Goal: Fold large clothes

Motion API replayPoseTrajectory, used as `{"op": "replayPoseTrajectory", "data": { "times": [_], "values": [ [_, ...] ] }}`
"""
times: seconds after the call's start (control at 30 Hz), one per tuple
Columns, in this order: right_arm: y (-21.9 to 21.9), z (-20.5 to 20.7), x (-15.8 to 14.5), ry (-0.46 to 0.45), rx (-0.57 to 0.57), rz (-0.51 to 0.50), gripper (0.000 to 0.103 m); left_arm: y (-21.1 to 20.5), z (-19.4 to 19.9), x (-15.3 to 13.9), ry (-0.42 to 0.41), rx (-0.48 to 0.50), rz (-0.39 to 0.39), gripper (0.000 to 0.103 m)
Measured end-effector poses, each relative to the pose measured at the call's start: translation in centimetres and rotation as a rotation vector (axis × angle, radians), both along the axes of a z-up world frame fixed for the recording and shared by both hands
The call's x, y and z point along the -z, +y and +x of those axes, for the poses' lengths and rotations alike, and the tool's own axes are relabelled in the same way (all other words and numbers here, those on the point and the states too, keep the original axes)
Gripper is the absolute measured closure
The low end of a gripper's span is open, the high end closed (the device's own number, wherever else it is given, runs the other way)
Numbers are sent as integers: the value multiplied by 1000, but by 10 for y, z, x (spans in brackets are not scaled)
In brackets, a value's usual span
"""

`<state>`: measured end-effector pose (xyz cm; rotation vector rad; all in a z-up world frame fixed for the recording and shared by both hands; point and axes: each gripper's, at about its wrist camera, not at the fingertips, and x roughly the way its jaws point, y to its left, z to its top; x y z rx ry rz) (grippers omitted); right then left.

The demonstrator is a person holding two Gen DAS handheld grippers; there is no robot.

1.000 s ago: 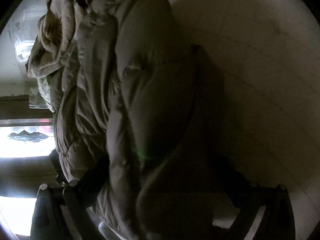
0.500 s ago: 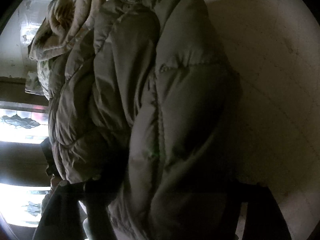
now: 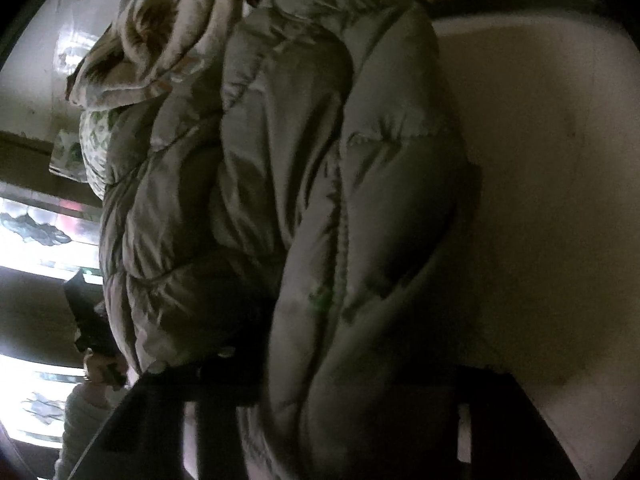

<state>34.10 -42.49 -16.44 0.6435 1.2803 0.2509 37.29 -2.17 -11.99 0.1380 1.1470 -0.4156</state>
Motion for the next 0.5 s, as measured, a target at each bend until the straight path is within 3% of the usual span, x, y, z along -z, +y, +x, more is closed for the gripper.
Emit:
{"op": "replayPoseTrajectory", "data": {
  "times": [0.17,0.5],
  "values": [
    [9,-5,-25,-48,8,-53,70,4,-4,-13,-10,-19,-14,68],
    [16,-19,-60,-113,10,-103,73,14,-4,-49,-36,-7,-44,71]
  ]
}}
